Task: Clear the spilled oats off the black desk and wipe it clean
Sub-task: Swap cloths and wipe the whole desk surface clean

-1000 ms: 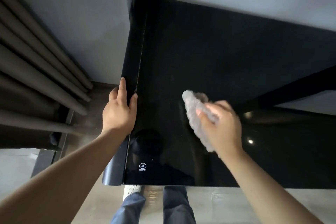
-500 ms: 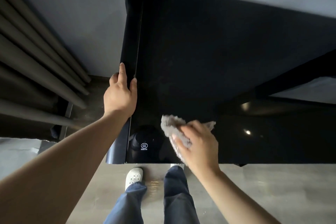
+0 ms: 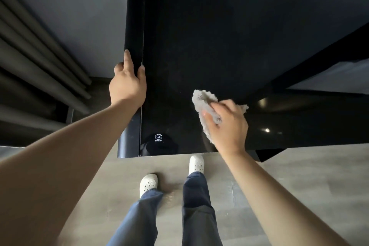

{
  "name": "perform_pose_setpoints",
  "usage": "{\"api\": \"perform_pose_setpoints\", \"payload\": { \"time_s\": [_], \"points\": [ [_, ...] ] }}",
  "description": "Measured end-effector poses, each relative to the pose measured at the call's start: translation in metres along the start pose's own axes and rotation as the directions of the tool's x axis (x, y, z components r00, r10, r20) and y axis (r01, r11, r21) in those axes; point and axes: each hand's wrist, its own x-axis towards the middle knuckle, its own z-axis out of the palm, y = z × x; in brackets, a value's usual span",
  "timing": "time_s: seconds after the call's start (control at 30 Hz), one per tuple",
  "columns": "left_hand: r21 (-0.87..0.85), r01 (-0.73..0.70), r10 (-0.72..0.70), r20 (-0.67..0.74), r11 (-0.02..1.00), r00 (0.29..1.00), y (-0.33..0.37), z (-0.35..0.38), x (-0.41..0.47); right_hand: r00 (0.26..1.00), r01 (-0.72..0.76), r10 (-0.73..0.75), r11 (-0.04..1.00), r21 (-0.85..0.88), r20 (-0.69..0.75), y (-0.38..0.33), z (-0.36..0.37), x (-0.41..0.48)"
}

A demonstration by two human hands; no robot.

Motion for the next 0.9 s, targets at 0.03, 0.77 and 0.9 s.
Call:
{"api": "perform_pose_setpoints", "payload": {
  "time_s": [0.03, 0.77, 0.9],
  "points": [
    [0.000, -0.001, 0.001, 0.004, 1.000, 1.000, -0.001, 0.000, 0.000, 0.999, 0.036, -0.036, 0.999, 0.009, 0.008, -0.003, -0.002, -0.016],
    [0.034, 0.058, -0.059, 0.046, 0.998, 0.997, 0.017, -0.002, 0.052, 0.961, -0.036, 0.172, 0.857, 0.515, -0.219, -0.020, -0.006, 0.124],
    [0.035, 0.128, -0.129, 0.021, 0.991, 0.991, 0.040, 0.007, 0.098, 0.980, 0.004, 0.090, 0.881, 0.474, -0.176, -0.018, 0.010, 0.177]
  ]
}}
